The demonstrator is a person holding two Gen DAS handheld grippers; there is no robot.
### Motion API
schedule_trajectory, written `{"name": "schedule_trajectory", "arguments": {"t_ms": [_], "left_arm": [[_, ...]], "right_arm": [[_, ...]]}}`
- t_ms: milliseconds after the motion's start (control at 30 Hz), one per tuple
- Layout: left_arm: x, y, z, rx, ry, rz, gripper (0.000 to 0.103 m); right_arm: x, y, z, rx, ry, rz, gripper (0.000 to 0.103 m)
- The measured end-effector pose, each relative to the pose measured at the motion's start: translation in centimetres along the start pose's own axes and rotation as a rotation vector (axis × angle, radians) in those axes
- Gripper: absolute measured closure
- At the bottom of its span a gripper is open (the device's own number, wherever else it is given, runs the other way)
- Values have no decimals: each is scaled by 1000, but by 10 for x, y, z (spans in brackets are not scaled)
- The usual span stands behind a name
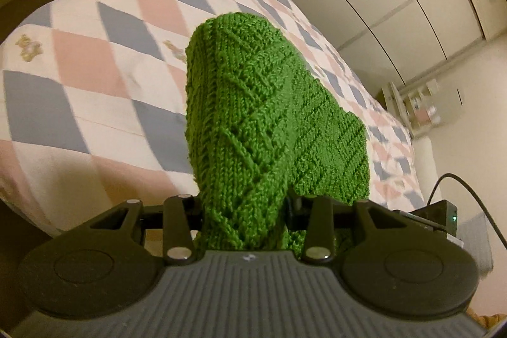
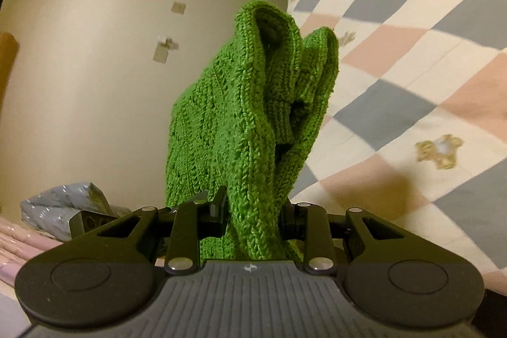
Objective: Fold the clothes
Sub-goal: 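Fold the lifted strip end over onto the rest with both grippers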
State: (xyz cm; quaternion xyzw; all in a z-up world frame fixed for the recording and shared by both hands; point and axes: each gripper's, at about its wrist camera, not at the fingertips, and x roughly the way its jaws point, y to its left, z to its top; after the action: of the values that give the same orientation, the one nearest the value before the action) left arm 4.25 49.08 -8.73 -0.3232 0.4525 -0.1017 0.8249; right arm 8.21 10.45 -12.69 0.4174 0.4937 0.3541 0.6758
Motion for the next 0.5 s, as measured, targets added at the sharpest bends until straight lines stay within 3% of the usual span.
{"name": "schedule_trajectory", "arguments": {"t_ms": [267, 500], "left_arm": [[-3, 50, 47, -53, -65, 37, 67], [22, 93, 123, -25, -6, 28, 67]], "right_arm": [[75, 16, 38, -45, 89, 4, 74], [151, 18, 65, -16, 79, -20, 74]]}}
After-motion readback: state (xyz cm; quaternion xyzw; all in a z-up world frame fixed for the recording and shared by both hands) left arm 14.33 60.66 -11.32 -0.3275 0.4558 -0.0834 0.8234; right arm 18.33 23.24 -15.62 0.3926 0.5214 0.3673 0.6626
